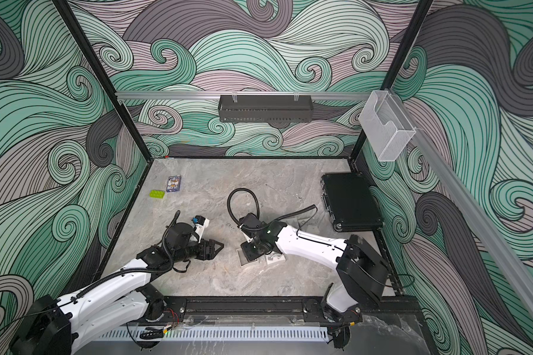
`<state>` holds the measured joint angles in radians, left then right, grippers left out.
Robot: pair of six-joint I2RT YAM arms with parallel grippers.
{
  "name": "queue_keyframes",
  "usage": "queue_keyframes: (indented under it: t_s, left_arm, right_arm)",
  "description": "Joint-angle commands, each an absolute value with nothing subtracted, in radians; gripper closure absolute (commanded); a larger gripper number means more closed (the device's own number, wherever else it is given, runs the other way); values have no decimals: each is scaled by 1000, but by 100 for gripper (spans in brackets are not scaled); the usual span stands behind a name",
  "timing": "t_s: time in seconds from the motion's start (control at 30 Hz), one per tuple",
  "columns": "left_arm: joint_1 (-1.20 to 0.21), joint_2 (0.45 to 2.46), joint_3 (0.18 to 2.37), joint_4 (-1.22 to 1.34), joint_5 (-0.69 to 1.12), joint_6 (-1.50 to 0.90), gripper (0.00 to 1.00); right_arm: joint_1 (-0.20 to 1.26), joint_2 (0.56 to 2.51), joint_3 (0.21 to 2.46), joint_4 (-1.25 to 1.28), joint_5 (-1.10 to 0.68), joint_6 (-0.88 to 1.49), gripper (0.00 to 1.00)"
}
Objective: Take the necklace out of the lift-off lid jewelry box
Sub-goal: Place the jewelry box at the center of the board, then take out the inner lining from the jewelry box.
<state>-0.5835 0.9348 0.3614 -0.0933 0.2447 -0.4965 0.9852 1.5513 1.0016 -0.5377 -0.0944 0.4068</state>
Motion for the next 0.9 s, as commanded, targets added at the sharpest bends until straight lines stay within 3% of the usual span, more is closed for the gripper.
queue_keyframes:
  t_s: [0.0, 0.4, 0.53, 0.63, 0.87]
  left_arm:
    - [-578, 935, 352, -40, 300, -490, 28]
    - [-580, 936, 315, -9, 318, -478, 29]
    - [-581, 963, 310, 24, 332, -480, 29]
    - [-586, 990, 311, 50, 348, -486, 30]
    - [-604, 1047, 308, 105, 346, -504, 32]
  right_arm:
    - [997, 1612, 1034, -550, -58, 402, 66]
    - [1023, 1744, 1052, -514, -2, 425, 51]
    - [1027, 1767, 1056, -502, 2, 422, 50]
    - [1031, 1788, 1058, -499, 7, 418, 54]
    - [1032, 1771, 1029, -451, -6, 419, 81]
